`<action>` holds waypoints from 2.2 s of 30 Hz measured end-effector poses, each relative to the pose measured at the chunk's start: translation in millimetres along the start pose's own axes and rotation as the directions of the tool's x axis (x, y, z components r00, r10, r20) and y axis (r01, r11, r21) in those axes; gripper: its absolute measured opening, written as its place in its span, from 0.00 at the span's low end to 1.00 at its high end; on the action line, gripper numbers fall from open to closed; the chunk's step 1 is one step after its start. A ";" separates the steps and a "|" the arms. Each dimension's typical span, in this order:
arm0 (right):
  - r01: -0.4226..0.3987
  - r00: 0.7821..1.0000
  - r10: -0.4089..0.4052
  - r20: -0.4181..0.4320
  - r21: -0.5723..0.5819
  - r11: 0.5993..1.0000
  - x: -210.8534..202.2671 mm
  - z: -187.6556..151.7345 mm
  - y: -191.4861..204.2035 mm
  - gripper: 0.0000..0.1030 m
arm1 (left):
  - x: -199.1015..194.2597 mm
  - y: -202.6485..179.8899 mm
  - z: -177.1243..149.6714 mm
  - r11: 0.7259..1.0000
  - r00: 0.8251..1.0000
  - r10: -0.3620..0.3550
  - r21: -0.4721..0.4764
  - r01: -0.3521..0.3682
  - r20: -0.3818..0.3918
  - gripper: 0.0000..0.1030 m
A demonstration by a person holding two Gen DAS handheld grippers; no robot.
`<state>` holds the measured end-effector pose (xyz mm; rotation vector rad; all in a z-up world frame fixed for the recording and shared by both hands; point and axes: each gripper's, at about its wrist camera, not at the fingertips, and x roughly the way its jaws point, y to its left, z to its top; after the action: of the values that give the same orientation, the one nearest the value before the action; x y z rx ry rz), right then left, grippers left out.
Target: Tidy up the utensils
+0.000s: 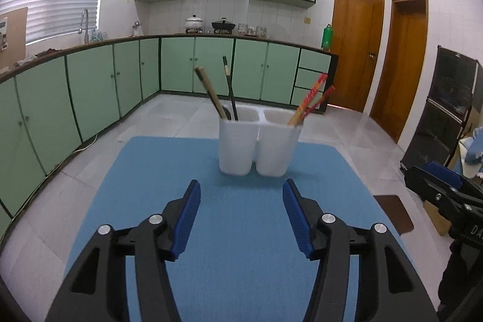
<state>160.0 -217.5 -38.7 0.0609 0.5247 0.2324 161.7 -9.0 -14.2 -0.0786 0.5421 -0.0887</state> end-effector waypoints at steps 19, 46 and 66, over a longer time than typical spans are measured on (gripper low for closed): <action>-0.055 0.998 0.056 0.037 -0.040 0.998 -53.8 -11.6 25.4 0.95 | -70.8 -14.6 -10.6 0.999 0.998 -0.005 0.044 0.002 0.067 0.88; -0.058 0.997 0.062 0.052 -0.075 0.995 -63.1 -8.0 32.2 0.95 | -92.6 -10.8 -9.2 0.999 0.993 0.000 0.052 -0.006 0.120 0.92; -0.055 0.996 0.062 0.071 -0.090 0.994 -68.4 -6.4 32.4 0.95 | -102.9 -4.7 -8.2 0.999 0.989 0.003 0.046 -0.010 0.149 0.92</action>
<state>92.8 -202.1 -7.0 -0.0005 0.4390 0.3091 69.4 -3.3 31.9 -0.0378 0.3902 -0.0883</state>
